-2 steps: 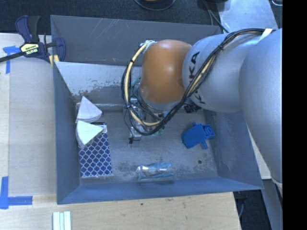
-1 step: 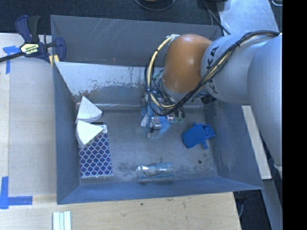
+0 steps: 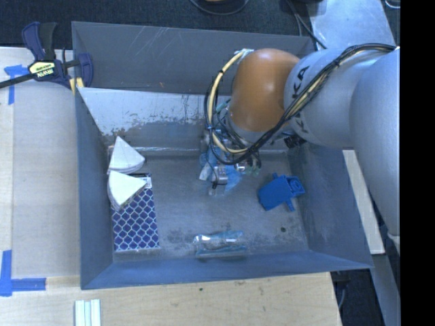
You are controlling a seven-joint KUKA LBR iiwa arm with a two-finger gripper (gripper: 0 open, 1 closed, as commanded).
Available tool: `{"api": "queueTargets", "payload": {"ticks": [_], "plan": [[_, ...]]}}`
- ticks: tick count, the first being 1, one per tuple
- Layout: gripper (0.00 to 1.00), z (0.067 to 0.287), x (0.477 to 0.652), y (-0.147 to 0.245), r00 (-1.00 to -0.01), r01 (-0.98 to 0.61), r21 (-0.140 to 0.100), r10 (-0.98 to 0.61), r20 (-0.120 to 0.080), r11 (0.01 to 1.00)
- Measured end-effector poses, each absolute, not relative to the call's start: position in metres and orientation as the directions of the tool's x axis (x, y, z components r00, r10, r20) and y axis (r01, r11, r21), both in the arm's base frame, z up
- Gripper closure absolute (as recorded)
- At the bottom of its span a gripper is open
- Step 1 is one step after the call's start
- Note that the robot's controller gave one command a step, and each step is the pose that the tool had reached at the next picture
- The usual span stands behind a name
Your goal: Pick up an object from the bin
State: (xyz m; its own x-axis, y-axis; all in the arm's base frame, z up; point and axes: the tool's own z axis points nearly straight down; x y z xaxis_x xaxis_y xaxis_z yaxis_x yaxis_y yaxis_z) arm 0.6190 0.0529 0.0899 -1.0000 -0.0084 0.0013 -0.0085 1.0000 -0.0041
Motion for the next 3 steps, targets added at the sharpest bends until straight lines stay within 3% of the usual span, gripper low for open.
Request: {"api": "queueTargets", "payload": {"ticks": [1,2,3], "plan": [[0.0,0.112,0.624,0.033,-0.988,-0.152,-0.005,-0.152,-0.007,0.988],[1.0,0.076,0.629,-0.001,-0.999,-0.051,-0.004,-0.051,-0.004,0.999],[1.0,0.076,0.629,-0.001,-0.999,-0.051,-0.004,-0.051,-0.004,0.999]]}}
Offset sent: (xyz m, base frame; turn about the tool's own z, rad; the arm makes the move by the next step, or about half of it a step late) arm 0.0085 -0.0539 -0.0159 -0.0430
